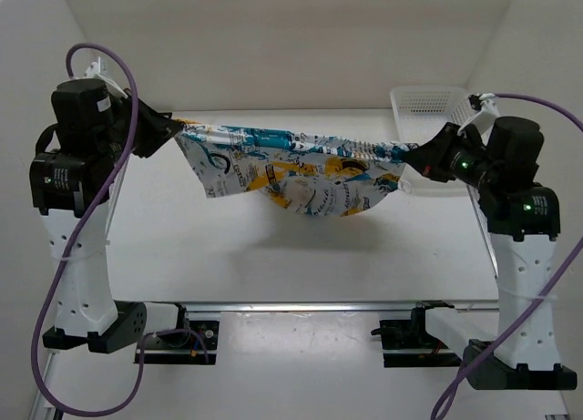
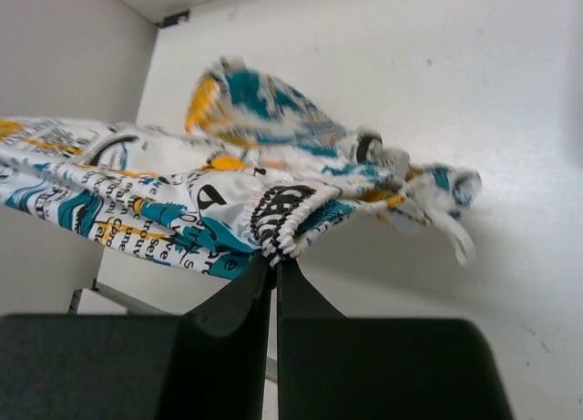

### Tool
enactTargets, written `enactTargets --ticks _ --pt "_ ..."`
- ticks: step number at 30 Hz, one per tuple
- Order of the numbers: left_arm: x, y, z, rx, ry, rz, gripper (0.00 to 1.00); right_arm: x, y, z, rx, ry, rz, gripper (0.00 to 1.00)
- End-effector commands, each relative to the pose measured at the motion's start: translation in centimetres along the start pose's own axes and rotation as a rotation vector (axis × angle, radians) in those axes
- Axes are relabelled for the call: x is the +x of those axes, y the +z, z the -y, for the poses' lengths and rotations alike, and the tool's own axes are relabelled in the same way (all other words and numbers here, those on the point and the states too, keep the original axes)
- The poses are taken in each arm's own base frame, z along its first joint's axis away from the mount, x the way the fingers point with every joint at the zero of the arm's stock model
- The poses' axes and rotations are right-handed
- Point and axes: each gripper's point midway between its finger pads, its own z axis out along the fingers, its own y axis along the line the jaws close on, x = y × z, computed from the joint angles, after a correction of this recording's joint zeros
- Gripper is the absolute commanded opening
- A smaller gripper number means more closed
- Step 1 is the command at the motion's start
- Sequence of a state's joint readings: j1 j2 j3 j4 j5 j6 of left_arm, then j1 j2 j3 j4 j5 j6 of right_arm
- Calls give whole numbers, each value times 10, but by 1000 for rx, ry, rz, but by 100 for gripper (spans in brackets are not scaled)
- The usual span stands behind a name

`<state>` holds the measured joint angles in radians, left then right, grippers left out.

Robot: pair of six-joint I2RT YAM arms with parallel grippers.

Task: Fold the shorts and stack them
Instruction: Flatten the shorts out

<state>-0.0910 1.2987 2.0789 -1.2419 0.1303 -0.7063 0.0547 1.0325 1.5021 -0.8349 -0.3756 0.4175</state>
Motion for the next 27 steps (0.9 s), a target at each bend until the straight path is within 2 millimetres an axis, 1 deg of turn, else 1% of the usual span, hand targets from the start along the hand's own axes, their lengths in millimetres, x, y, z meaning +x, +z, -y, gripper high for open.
enactTargets --ticks 1,2,3,4,5,6,7,8,9,10,11,12,13,14,15,17,18,19,21,22,23,24,25,26,27 --pt "-22 -35 0 -25 22 109 10 -24 -48 -40 -96 -148 107 0" --pt "-27 -48 2 -23 25 147 10 -28 -62 -54 -137 -163 134 0" --pt "-29 -58 2 -25 34 162 10 -31 -69 -63 -171 -179 146 0" --pt "-40 -87 15 27 42 245 10 -39 -92 -83 -217 -221 204 0" --pt "-45 -101 16 32 42 285 10 -41 -106 -96 -255 -249 231 0" --pt "-47 -113 21 55 45 313 10 -43 -116 -103 -271 -264 248 0" --pt "-52 -136 26 87 47 373 10 -43 -129 -113 -292 -284 273 0" --pt "-54 -146 28 99 38 401 10 -48 -144 -125 -318 -302 310 0" --pt "-58 -156 31 114 38 436 10 -49 -156 -131 -331 -311 337 0" --pt "-58 -169 33 137 40 463 10 -51 -161 -135 -337 -320 352 0" --pt "-62 -177 36 154 40 497 10 -51 -175 -144 -360 -332 379 0" --pt "-64 -184 36 156 37 522 10 -53 -179 -145 -358 -337 396 0" --pt "-66 -194 35 160 47 553 10 -54 -186 -147 -353 -344 421 0" --pt "-69 -201 36 165 44 577 10 -60 -191 -147 -333 -333 452 0" --pt "-71 -210 31 143 45 606 10 -62 -193 -144 -312 -326 466 0" --pt "-78 -215 35 151 51 637 10 -66 -196 -137 -260 -306 488 0" --pt "-78 -215 35 151 51 637 10 -72 -195 -130 -218 -292 513 0" --pt "-81 -213 37 156 51 643 10 -75 -189 -122 -180 -273 506 0" --pt "-82 -182 31 107 60 588 10 -74 -166 -101 -108 -221 463 0" --pt "-84 -172 31 98 70 581 10 -74 -150 -88 -63 -204 429 0" --pt "-81 -133 22 42 81 502 10 -76 -139 -75 -11 -182 415 0" --pt "-80 -112 17 14 80 466 10 -66 -109 -53 41 -159 334 0" --pt "-79 -92 12 -13 80 433 10 -64 -94 -42 66 -146 306 0" --pt "-74 -51 1 -60 91 361 10 -64 -78 -34 74 -139 289 0" --pt "-72 -31 -7 -93 87 333 10 -46 -45 -10 112 -106 199 0"
